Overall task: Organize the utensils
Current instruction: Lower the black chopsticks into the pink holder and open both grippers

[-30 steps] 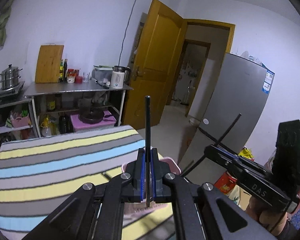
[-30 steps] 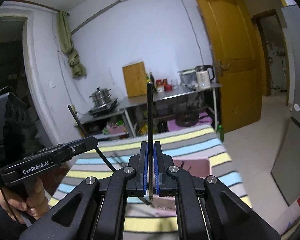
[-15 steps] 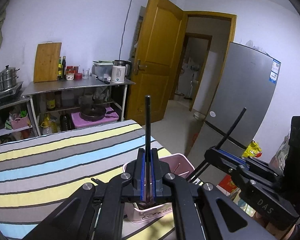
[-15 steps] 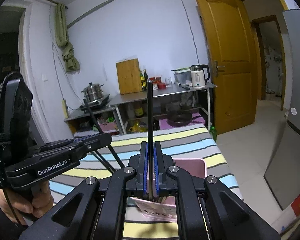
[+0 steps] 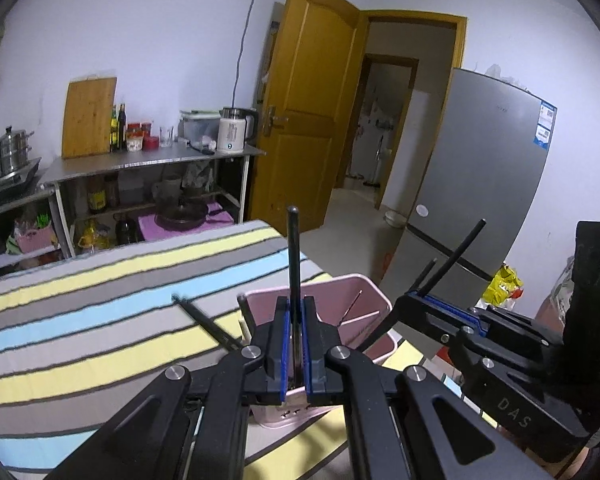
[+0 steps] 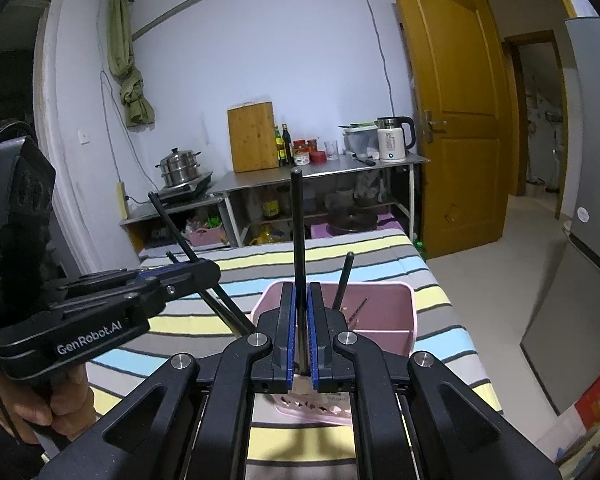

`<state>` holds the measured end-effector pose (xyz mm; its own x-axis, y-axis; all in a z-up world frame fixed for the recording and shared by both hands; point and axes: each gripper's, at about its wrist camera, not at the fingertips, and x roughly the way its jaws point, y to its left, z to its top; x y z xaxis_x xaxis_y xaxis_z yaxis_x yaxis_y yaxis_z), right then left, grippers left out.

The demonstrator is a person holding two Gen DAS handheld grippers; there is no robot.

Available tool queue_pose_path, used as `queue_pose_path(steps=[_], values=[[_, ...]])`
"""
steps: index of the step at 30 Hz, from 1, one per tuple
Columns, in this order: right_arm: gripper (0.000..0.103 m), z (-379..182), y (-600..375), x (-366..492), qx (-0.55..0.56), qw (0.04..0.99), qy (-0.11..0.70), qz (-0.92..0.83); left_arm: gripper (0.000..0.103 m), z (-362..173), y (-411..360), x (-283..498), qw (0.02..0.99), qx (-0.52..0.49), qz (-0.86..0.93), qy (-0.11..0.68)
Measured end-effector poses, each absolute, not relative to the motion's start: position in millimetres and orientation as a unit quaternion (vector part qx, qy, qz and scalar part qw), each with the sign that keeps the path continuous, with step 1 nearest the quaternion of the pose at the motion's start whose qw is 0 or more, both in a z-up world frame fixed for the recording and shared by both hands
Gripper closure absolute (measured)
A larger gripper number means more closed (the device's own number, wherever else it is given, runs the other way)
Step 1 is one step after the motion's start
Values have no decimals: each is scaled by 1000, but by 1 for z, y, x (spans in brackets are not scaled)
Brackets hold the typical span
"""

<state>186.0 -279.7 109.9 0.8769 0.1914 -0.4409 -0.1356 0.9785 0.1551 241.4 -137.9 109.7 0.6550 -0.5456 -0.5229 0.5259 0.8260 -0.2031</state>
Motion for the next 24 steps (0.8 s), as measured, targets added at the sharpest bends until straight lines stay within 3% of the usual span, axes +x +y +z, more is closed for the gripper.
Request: queue_pose_path(steps=[12,15,18,24], values=[[98,78,-278,205,66,953,283,82,97,72,-142,263,896,-18,-271,352],[97,77,-279,204,69,951,290,85,90,74,-137,259,897,-23,-274,345],[92,80,-280,198,69,952,286,83,74,82,-132,251,902,-26,-276,330],[90,89,-279,183,65,956,275,77,73,93,-118,234,910,-28,-272,310]])
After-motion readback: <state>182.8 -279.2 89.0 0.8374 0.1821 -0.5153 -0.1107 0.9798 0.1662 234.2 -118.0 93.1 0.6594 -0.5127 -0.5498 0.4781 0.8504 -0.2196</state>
